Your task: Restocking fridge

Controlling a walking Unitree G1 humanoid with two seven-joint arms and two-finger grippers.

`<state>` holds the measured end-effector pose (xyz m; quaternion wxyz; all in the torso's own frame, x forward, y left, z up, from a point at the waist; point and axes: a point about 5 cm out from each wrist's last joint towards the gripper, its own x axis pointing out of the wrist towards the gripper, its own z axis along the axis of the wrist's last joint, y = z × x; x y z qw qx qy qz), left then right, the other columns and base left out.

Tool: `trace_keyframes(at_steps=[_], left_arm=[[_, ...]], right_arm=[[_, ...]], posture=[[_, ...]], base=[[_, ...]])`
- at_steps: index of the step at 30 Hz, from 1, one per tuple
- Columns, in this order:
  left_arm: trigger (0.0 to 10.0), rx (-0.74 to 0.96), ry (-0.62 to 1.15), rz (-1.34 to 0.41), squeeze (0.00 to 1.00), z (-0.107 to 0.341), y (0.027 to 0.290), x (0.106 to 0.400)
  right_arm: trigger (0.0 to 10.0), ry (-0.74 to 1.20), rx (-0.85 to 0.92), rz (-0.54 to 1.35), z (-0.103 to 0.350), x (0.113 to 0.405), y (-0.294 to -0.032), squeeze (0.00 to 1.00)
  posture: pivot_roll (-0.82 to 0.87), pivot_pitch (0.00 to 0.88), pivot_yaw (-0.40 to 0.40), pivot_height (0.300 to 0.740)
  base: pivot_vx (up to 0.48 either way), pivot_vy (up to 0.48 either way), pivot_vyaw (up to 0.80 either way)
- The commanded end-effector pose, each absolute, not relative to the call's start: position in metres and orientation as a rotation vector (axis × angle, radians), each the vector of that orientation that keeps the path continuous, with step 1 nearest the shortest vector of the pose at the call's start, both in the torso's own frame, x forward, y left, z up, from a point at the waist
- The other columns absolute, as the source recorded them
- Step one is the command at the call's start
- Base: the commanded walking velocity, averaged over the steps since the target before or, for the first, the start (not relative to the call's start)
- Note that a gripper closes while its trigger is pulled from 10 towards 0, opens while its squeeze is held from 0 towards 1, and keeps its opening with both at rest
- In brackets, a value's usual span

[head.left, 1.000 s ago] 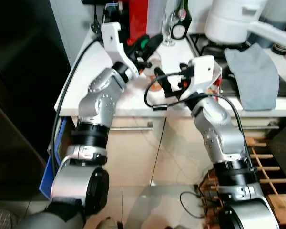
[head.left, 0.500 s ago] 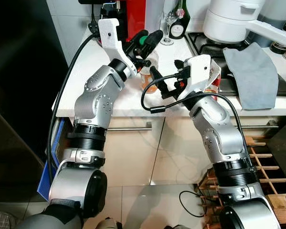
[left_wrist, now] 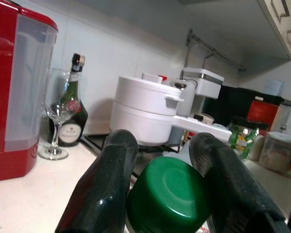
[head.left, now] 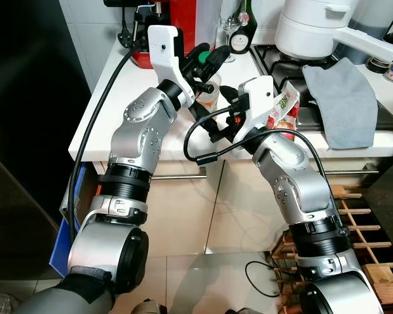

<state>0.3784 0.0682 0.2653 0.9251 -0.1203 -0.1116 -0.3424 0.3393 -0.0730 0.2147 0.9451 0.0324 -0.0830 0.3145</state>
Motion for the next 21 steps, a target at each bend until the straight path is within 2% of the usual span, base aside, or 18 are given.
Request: trace_keyframes(at_steps=[1, 9, 16, 21], left_arm=[[0.0, -0.227, -0.221, -0.749, 0.00, 0.272, 0.059, 0.376], [0.0, -0.235, -0.186, -0.778, 0.00, 0.268, 0.059, 0.372], [0.0, -0.337, -0.163, -0.830, 0.00, 0.274, 0.057, 0.367], [0.0, -0.450, -0.140, -0.936, 0.00, 0.283, 0.050, 0.356]], right_arm=[[10.0, -0.223, 0.054, 0.617, 0.227, 0.343, -0.074, 0.00], [10.0, -0.259, 0.014, 0.584, 0.231, 0.349, -0.072, 0.00], [10.0, -0.247, 0.005, 0.579, 0.225, 0.353, -0.070, 0.00], [10.0, -0.234, -0.001, 0.570, 0.218, 0.356, -0.069, 0.00]], posture=[[-0.07, 0.000, -0.004, 0.740], [-0.05, 0.000, -0.013, 0.740], [-0.05, 0.000, -0.017, 0.740], [-0.05, 0.000, -0.020, 0.740]], base=[[0.000, 0.000, 0.00], [0.000, 0.000, 0.00], [0.000, 0.000, 0.00], [0.000, 0.000, 0.00]])
